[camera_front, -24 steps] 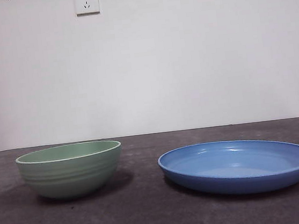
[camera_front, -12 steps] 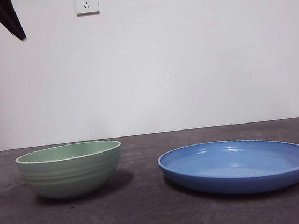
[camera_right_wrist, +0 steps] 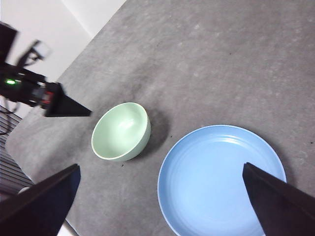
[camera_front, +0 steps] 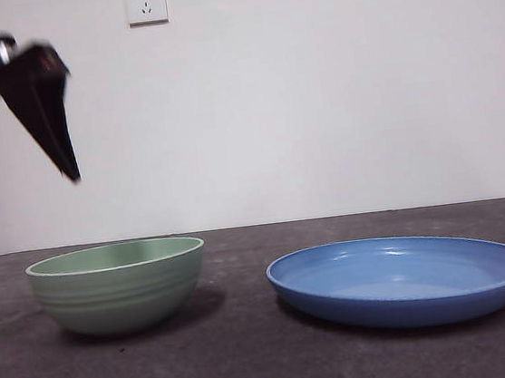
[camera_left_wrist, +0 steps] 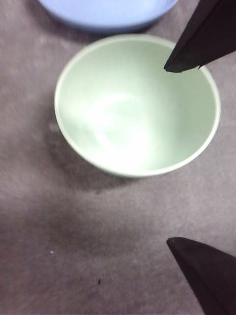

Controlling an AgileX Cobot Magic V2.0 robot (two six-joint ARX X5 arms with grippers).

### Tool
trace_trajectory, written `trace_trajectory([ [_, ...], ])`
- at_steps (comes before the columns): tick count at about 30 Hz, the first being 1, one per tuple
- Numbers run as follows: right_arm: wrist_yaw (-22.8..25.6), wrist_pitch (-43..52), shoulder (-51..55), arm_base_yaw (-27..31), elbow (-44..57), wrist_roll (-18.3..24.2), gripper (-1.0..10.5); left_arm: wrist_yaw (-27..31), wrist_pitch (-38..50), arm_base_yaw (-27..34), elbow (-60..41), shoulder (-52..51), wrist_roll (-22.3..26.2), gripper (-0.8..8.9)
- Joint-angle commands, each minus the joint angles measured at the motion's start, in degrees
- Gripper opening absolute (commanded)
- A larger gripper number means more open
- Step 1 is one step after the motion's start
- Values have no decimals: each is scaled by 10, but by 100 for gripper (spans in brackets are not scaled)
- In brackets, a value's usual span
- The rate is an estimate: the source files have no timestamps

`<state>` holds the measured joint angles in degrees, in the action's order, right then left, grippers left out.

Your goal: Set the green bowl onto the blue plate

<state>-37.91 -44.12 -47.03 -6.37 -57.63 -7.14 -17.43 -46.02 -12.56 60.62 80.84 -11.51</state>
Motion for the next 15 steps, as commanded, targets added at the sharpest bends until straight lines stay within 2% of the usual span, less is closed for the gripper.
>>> trace_trajectory([
  [1, -13, 3, -3, -3, -10, -4, 588, 1, 14, -2, 12, 36, -2, 651],
  [5, -15, 3, -3, -3, -10, -4, 588, 1, 37, -2, 12, 72, -2, 641],
  [9, -15, 3, -3, -3, -10, -4, 588, 1, 43, -2, 13, 106, -2, 592],
  [15, -15, 3, -3, -3, -10, -4, 588, 1, 54, -2, 13, 139, -2, 583],
])
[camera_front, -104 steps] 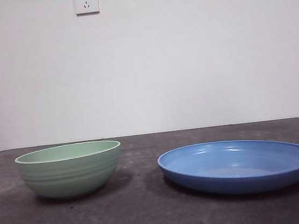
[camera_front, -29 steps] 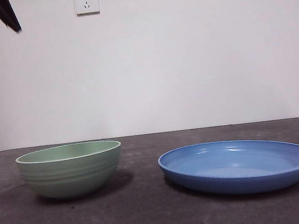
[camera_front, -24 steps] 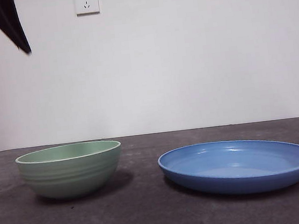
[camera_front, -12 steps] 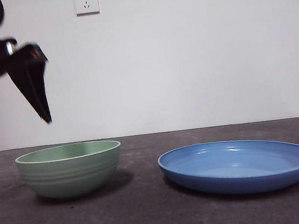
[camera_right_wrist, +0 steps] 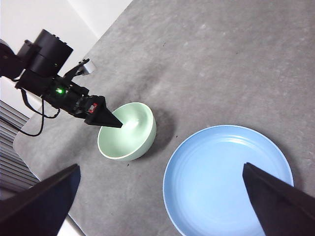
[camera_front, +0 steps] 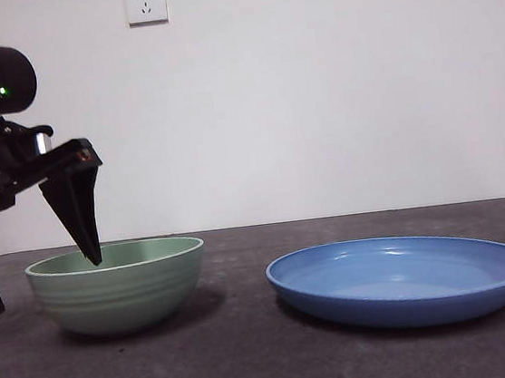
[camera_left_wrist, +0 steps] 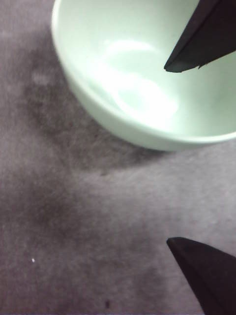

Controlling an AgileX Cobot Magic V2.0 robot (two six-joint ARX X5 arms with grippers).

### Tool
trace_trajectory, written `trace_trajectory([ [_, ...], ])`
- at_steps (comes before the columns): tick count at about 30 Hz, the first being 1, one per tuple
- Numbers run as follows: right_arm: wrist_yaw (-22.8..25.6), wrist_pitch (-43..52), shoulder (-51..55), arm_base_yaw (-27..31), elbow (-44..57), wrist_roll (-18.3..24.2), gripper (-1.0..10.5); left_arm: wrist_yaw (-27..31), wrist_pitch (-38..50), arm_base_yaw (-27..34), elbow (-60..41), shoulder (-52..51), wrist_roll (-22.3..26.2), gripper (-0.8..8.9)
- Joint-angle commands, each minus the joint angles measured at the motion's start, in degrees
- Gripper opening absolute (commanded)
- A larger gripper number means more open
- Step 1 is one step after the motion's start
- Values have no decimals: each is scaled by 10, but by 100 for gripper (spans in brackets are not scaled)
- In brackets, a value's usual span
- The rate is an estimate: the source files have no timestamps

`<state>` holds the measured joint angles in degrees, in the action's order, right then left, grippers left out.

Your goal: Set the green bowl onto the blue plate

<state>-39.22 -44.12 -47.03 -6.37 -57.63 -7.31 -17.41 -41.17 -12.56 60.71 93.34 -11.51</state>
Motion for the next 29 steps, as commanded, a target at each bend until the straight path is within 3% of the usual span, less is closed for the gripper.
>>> trace_trajectory([
  [1, -2, 3, -3, -3, -10, -2, 588, 2, 6, -2, 12, 18, -2, 539],
  [5, -2, 3, -3, -3, -10, -2, 588, 15, 5, -2, 12, 23, -2, 300],
  [14, -2, 4, -3, -3, -10, -2, 588, 16, 6, -2, 13, 23, 1, 14],
  [23, -2, 4, -3, -2, -10, -2, 588, 25, 0, -10, 26, 23, 1, 8],
  [29, 2, 3, -3, -2, -10, -1, 588, 72, -73, -44, 107, 23, -2, 9],
])
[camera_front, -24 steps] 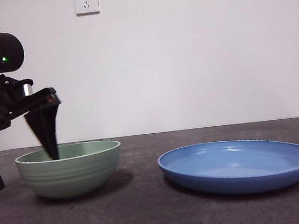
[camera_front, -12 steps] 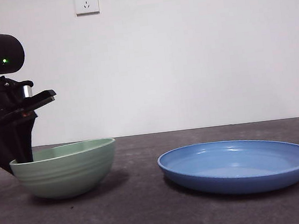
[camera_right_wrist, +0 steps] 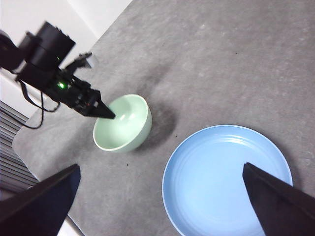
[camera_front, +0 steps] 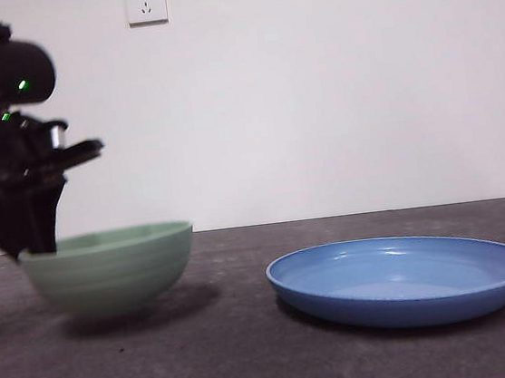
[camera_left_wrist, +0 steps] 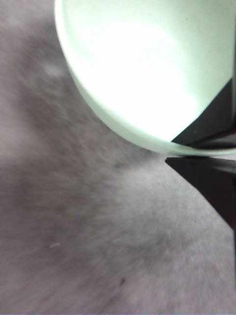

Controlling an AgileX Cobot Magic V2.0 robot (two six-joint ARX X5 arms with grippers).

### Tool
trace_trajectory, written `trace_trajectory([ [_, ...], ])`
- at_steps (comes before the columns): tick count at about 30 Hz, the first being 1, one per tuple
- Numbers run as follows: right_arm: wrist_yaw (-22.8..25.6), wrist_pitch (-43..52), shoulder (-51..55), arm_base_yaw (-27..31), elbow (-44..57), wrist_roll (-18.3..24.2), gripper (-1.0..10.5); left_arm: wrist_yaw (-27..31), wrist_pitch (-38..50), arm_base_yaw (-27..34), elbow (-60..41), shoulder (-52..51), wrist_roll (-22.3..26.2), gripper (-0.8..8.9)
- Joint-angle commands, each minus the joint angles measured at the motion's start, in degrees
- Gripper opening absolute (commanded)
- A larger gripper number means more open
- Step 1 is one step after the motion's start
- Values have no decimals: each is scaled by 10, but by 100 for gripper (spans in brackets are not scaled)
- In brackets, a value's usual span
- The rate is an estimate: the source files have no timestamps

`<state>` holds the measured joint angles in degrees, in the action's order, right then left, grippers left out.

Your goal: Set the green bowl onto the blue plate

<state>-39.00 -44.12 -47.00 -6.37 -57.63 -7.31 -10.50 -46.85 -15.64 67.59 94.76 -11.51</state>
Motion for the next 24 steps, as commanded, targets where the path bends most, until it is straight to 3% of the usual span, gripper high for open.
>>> trace_trajectory([
  [1, 0, 3, -3, -2, -10, -1, 588, 3, -26, -20, 53, 9, -2, 9],
  [7, 0, 3, -3, -2, -10, -2, 587, 32, -50, -87, 145, 24, -25, 9],
  [16, 4, -5, 4, -2, -10, -1, 587, 32, -92, -195, 304, 152, -42, 9],
  [24, 78, -39, 38, -2, -10, 7, 586, 32, -173, -274, 494, 298, -39, 9],
])
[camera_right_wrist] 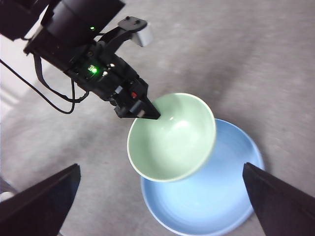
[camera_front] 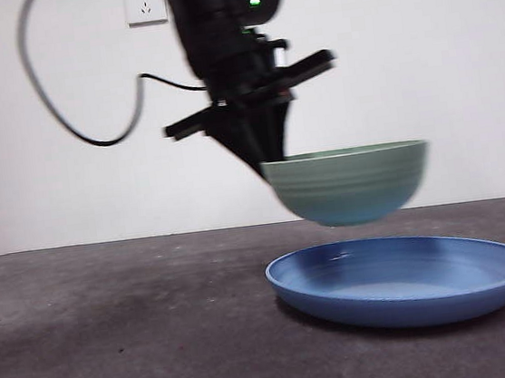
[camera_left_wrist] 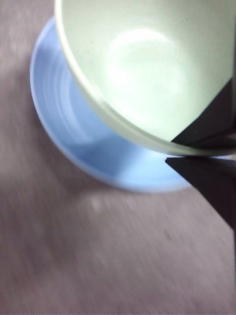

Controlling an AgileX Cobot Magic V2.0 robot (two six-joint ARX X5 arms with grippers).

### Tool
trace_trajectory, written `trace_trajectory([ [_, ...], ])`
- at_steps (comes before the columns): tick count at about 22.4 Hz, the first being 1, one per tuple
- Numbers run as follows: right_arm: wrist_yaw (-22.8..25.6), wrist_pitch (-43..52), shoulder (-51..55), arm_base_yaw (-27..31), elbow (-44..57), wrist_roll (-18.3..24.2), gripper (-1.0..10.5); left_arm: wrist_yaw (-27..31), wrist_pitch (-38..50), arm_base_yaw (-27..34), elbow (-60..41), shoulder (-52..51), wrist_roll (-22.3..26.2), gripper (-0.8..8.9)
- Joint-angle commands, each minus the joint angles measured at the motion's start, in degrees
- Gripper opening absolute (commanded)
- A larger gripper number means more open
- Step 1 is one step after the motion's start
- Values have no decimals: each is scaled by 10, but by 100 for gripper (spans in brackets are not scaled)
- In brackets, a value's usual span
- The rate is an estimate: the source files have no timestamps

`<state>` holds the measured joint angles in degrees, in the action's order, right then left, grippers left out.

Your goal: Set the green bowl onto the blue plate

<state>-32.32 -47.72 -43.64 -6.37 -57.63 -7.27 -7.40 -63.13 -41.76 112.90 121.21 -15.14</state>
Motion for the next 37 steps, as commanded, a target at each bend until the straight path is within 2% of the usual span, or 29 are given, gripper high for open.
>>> trace_trajectory([
  [1, 13, -8, 13, -2, -10, 7, 586, 1, -20, -20, 63, 52, -3, 9],
  [7, 13, -17, 52, -2, -10, 6, 586, 1, -19, -36, 78, 106, -1, 9],
  [14, 13, -17, 61, -2, -10, 5, 586, 2, -26, -36, 78, 112, 14, 10],
  [17, 13, -17, 61, -2, -10, 4, 586, 2, -33, -33, 78, 111, 16, 89],
  [23, 13, -17, 61, -2, -10, 4, 586, 2, -35, -31, 103, 111, 16, 453],
  [27, 13, -18, 61, -2, -10, 4, 586, 2, -103, -28, 205, 111, 47, 474],
  [30, 13, -20, 61, -2, -10, 4, 586, 2, -173, -29, 275, 98, 73, 614],
  [37, 13, -31, 60, -2, -10, -8, 586, 2, -209, -23, 262, -55, 87, 634],
])
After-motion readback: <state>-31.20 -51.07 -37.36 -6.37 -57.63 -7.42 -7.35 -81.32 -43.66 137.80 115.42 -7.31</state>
